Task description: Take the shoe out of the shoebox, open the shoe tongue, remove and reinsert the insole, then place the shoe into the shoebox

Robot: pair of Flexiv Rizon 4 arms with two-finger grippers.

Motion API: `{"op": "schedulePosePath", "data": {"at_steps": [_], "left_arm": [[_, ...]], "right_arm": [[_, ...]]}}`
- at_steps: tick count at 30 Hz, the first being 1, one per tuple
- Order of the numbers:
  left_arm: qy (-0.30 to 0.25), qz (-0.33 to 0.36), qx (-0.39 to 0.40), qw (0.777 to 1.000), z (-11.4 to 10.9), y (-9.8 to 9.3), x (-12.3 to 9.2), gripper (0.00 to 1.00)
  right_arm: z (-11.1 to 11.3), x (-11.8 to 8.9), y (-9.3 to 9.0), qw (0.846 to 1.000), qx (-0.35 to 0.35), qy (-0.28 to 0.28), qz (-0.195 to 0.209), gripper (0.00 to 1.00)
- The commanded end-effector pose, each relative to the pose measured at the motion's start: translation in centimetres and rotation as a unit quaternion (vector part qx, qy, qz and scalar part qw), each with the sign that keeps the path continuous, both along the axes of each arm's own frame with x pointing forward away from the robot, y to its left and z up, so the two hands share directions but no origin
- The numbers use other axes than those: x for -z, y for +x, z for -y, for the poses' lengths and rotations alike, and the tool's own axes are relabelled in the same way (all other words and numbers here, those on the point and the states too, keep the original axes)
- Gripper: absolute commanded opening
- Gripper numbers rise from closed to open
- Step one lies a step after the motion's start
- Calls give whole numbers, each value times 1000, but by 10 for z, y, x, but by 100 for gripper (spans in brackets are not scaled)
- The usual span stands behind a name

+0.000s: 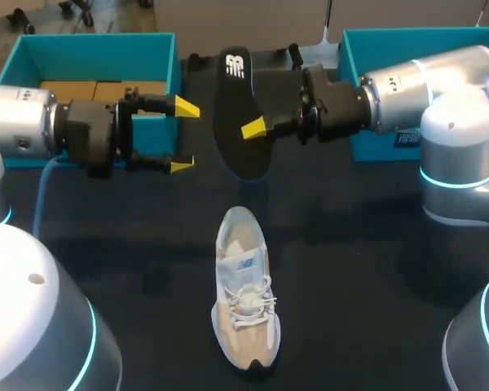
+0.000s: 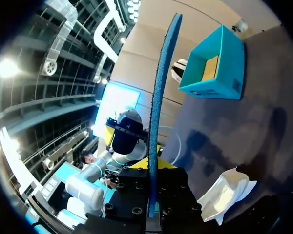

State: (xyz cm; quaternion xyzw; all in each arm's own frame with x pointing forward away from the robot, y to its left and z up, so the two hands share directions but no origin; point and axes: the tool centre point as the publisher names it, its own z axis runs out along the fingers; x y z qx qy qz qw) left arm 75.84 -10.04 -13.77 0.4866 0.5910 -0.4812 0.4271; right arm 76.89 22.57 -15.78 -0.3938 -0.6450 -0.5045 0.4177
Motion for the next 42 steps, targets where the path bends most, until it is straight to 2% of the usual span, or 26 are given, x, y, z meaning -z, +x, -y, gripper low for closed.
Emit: {"op": "schedulePosePath", "data": {"at_steps": [1, 4, 6, 7, 8, 9, 23, 24, 25, 27, 29, 31, 33, 37, 42], "left_arm": [[10, -45, -14, 999, -3, -11, 2, 100], [31, -124, -28, 991, -12, -19, 5, 100], [58, -177, -60, 981, -17, -24, 7, 100], [87, -212, -96, 969, -19, -26, 10, 100], [135, -232, -167, 949, -19, -26, 16, 100], [192, -192, -243, 931, -20, -27, 24, 100], [192, -192, -243, 931, -20, -27, 24, 100], [215, -183, -260, 923, -14, -35, 30, 100], [216, -193, -275, 917, -12, -39, 35, 100], [201, -241, -278, 908, -11, -47, 40, 100], [200, -290, -293, 889, -13, -54, 45, 100], [198, -299, -304, 882, -15, -60, 49, 100], [218, -317, -330, 862, -15, -69, 56, 100], [249, -347, -376, 822, -18, -82, 73, 100], [249, -347, -376, 822, -18, -82, 73, 100]], "right_arm": [[0, 2, 2, 1000, -4, -2, 10, 0], [6, 9, 1, 999, 1, -11, 34, 0], [8, 12, -1, 997, 22, -44, 58, 0], [7, 15, -3, 995, 30, -63, 75, 0], [6, 20, -3, 994, 33, -66, 84, 0], [5, 25, -3, 994, 26, -54, 89, 0], [5, 25, -3, 994, 26, -54, 89, 0], [5, 25, -3, 994, 26, -54, 89, 0], [5, 25, -3, 994, 26, -54, 89, 0], [5, 25, -3, 994, 26, -54, 89, 0], [8, 25, -4, 994, 30, -53, 91, 0], [12, 26, -6, 994, 35, -38, 99, 0], [18, 26, -11, 992, 48, -25, 117, 0], [24, 33, -17, 990, 63, 10, 124, 0], [24, 35, -18, 991, 65, 5, 117, 0]]}}
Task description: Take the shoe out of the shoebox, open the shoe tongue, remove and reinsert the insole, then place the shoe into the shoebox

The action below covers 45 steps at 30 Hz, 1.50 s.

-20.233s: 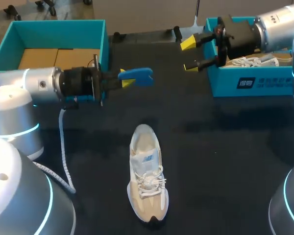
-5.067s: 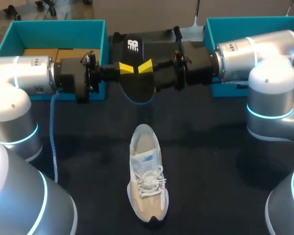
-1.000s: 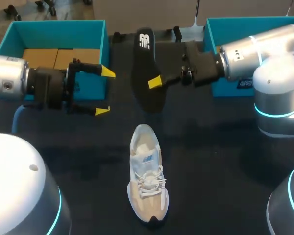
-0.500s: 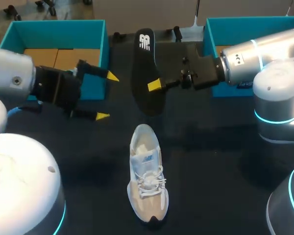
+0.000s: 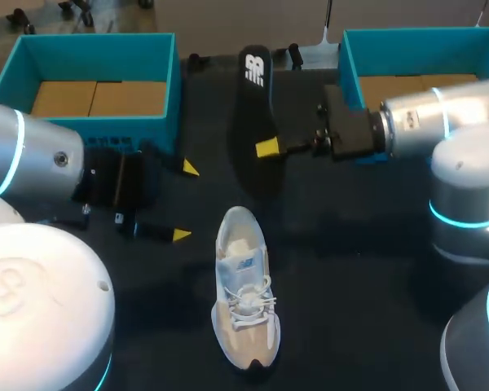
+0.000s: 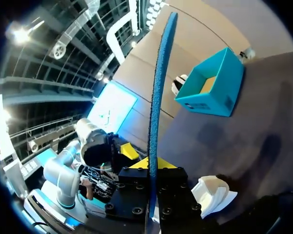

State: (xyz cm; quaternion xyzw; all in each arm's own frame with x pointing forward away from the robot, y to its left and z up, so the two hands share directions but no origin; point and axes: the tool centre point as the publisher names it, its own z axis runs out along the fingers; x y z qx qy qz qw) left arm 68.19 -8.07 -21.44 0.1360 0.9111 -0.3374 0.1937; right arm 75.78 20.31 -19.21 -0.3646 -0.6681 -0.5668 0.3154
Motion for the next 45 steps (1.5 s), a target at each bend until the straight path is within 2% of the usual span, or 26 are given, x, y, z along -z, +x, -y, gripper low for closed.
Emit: {"op": "schedulePosePath", "data": {"at_steps": [1, 7, 8, 12, 16, 20, 22, 31, 34, 39, 42, 45], "left_arm": [[77, 11, -40, 996, 1, -5, -3, 100], [77, 11, -40, 996, 1, -5, -3, 100], [81, -7, -41, 996, 4, -3, -1, 100], [62, -48, -53, 996, -3, -3, 15, 100], [53, -112, -83, 989, -22, -4, 44, 100], [64, -145, -85, 984, -29, -10, 58, 100], [64, -145, -85, 984, -29, -10, 58, 100], [64, -145, -85, 984, -29, -10, 58, 100], [59, -160, -70, 983, -23, -5, 71, 100], [59, -189, -48, 979, -11, 0, 90, 100], [81, -186, -39, 978, -6, -1, 91, 100], [81, -186, -39, 978, -6, -1, 91, 100]], "right_arm": [[1, 1, -7, 1000, 15, 7, 3, 0], [1, 1, -7, 1000, 15, 7, 3, 0], [1, 1, -7, 1000, 15, 7, 3, 0], [-12, 16, -6, 999, 40, -16, 6, 0], [-14, 24, -10, 999, 43, 8, 21, 0], [-11, 27, -16, 997, 47, 41, 52, 0], [-11, 27, -17, 995, 65, 38, 59, 0], [-11, 27, -17, 995, 65, 38, 59, 0], [-11, 27, -17, 995, 65, 38, 59, 0], [-10, 43, -12, 994, 61, 68, 66, 0], [-12, 55, -9, 996, 46, 56, 57, 0], [-12, 55, -9, 996, 46, 56, 57, 0]]}}
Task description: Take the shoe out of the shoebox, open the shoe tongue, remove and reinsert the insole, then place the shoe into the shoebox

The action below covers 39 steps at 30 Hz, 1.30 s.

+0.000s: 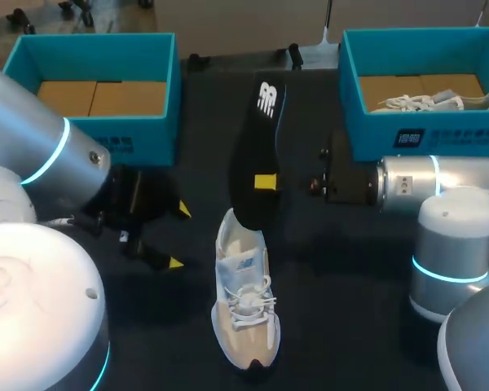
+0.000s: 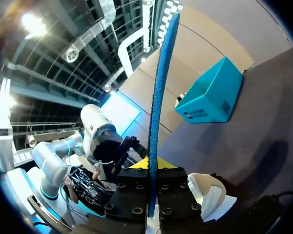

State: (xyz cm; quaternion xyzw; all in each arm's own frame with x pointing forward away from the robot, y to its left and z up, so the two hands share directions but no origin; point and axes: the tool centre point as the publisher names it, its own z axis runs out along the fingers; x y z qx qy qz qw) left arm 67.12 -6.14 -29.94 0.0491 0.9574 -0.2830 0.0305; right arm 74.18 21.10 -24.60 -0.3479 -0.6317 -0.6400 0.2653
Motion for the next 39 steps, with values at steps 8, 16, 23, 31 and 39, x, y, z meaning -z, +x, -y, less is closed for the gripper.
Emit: {"op": "schedulePosePath", "data": {"at_steps": [8, 16, 23, 31, 39], "left_arm": [[10, -7, 3, 1000, 13, 10, 7, 100], [34, -12, -9, 999, 24, 10, 28, 100], [99, 9, -12, 995, 28, 12, 34, 100], [99, 9, -12, 995, 28, 12, 34, 100], [93, 16, -33, 995, 29, 17, 43, 100]], "right_arm": [[-4, 1, 7, 1000, -8, -1, -1, 0], [-13, 14, 12, 1000, -6, 12, 13, 0], [-12, 16, 12, 999, -5, 30, 15, 0], [-13, 19, 13, 999, -10, 32, 13, 0], [-21, 33, 17, 998, -27, 52, 19, 0]]}}
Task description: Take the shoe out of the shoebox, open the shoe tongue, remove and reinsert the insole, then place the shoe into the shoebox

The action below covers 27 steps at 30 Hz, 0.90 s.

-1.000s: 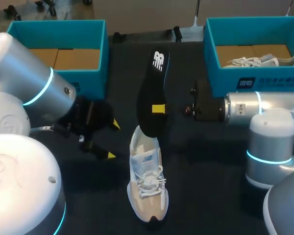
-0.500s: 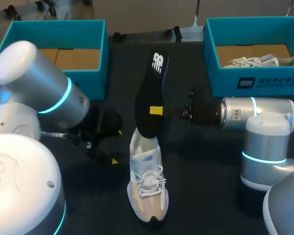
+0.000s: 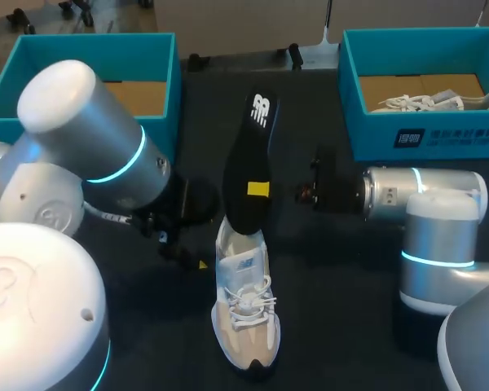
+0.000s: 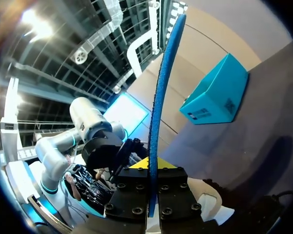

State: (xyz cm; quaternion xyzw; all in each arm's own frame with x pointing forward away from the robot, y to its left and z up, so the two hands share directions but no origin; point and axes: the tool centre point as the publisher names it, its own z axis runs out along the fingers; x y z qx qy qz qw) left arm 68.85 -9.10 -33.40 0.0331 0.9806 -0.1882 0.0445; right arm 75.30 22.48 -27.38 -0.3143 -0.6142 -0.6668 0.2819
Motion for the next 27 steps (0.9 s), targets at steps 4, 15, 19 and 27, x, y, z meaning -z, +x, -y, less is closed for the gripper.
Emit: {"op": "schedulePosePath", "data": {"at_steps": [4, 15, 19, 27], "left_arm": [[-1, -5, -18, 1000, -3, 4, 14, 100], [-25, -27, -27, 999, -8, 10, 25, 100], [-25, -27, -27, 999, -8, 10, 25, 100], [-29, -20, -28, 999, -2, 14, 27, 100]], "right_arm": [[-10, 8, 6, 1000, -6, 12, 6, 0], [-12, 9, 4, 999, 21, 15, 31, 0], [-12, 9, 4, 999, 21, 15, 31, 0], [-18, 15, 6, 999, 14, 11, 32, 0]]}}
